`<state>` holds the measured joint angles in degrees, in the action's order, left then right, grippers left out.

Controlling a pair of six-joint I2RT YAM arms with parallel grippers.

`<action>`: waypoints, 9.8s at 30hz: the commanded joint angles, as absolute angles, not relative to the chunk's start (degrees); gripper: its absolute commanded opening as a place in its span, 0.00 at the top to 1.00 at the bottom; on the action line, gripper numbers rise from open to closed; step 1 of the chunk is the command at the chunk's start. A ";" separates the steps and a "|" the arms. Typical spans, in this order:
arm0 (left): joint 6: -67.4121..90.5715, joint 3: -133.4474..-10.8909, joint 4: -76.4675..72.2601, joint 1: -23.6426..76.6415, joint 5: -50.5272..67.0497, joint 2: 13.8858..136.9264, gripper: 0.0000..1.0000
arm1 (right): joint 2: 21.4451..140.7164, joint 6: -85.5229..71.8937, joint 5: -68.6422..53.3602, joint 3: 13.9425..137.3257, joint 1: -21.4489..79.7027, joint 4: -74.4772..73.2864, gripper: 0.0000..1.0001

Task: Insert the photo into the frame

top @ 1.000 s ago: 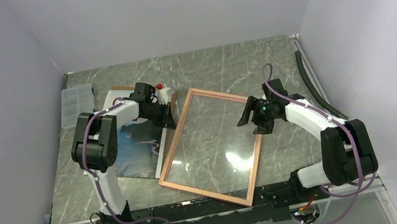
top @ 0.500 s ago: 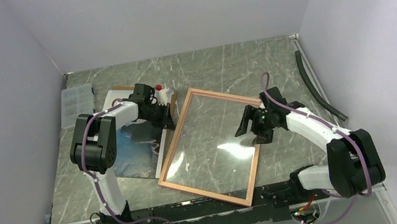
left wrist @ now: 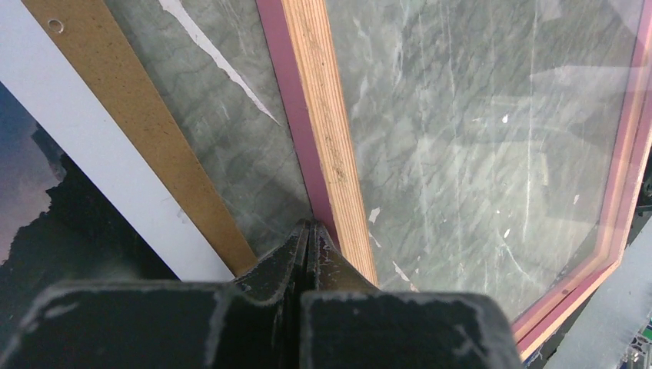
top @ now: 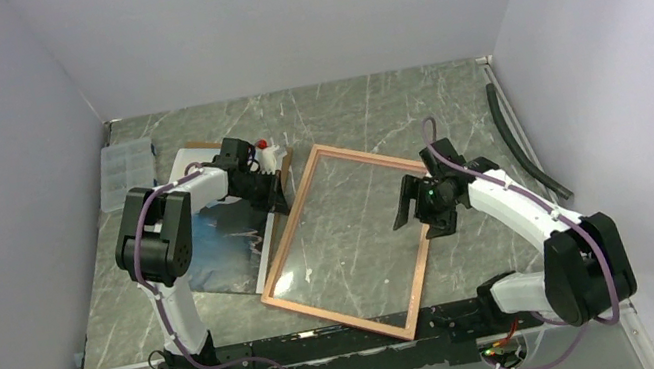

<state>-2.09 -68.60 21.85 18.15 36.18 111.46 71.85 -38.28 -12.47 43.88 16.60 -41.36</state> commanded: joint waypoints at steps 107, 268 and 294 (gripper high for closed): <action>-1.50 -66.53 20.92 20.13 40.12 109.45 0.97 | 94.20 -34.59 -9.25 52.86 15.30 -21.24 0.30; 1.45 -76.14 27.13 12.44 38.63 105.33 0.65 | 104.04 -34.53 2.53 87.70 22.43 -35.37 0.06; -26.57 -86.66 57.64 -20.62 27.90 96.53 0.20 | 115.84 -45.61 -5.04 98.23 44.63 -27.35 0.01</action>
